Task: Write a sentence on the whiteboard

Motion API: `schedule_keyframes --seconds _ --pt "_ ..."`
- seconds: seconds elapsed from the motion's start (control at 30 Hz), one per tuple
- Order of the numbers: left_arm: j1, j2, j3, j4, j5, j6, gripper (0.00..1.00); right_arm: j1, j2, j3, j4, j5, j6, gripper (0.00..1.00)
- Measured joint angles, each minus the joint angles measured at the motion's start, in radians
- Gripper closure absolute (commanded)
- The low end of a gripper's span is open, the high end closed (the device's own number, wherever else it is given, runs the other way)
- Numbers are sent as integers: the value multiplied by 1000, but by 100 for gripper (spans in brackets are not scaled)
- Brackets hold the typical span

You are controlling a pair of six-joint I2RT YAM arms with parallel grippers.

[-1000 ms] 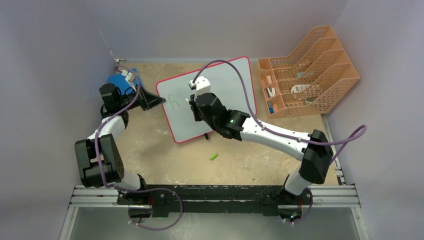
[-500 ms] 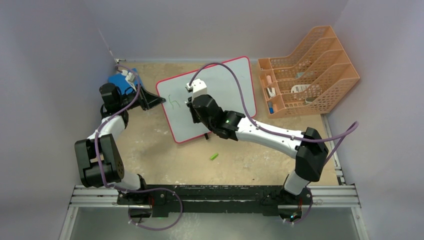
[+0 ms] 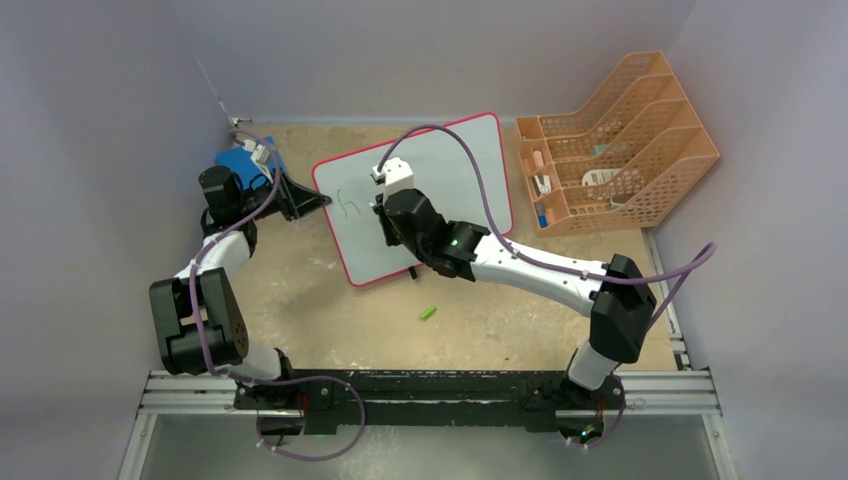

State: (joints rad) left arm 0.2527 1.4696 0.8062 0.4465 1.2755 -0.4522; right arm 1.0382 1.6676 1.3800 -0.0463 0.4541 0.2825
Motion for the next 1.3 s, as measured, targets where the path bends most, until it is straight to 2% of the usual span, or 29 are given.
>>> schedule_keyframes --seconds 1.3 --pt "-1 0 2 -11 -6 4 100 -5 48 68 6 -2 -29 100"
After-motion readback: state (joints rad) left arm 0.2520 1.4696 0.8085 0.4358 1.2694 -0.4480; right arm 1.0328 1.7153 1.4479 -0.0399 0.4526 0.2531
